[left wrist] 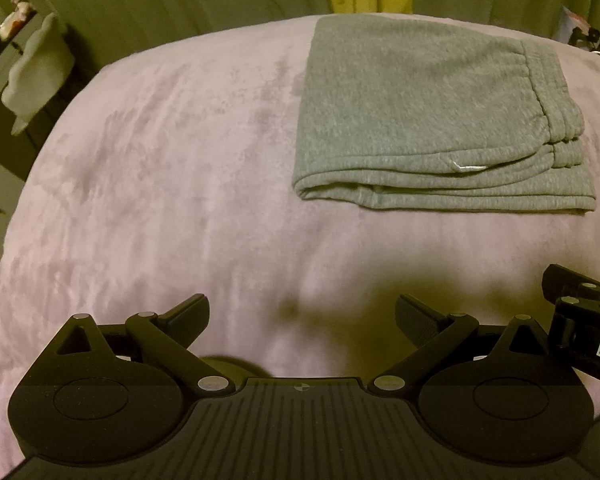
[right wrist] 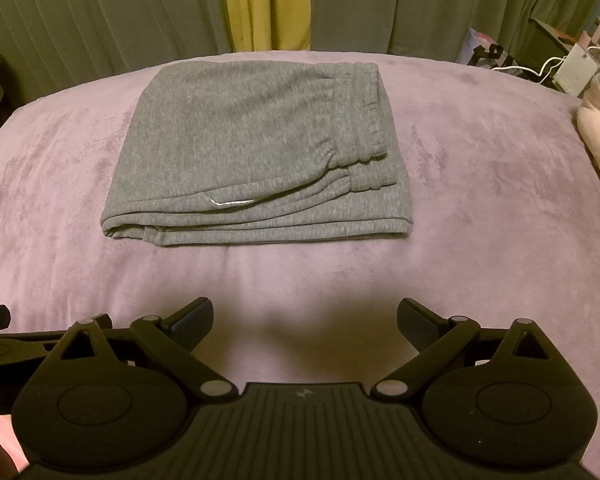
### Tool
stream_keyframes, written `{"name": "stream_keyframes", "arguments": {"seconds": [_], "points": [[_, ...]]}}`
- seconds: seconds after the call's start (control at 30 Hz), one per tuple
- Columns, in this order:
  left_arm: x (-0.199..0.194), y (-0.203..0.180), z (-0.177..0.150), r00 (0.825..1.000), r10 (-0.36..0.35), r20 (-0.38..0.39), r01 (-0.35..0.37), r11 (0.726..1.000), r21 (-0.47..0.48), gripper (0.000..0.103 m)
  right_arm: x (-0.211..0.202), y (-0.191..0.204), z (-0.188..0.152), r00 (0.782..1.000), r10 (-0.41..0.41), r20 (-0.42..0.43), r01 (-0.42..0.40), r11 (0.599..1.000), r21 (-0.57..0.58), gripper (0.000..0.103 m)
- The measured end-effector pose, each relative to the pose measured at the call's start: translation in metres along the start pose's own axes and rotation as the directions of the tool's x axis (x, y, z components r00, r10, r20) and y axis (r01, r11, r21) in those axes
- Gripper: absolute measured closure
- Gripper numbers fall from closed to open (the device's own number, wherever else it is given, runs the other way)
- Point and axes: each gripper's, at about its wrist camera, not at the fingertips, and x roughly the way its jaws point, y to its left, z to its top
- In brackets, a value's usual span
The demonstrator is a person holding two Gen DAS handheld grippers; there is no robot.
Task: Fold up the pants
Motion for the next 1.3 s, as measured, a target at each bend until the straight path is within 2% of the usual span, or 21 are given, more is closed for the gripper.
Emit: {"name": "stream_keyframes", "arguments": {"seconds": [1.3], "points": [[0.0024, -0.0005, -0.0003, 1.000, 0.004, -0.009, -0.004, 1.000, -0.002, 0.001, 0.0022, 0.0006, -0.0008, 1.000, 0.003, -0.006, -0.003, 1.000, -0.002, 0.005]]}}
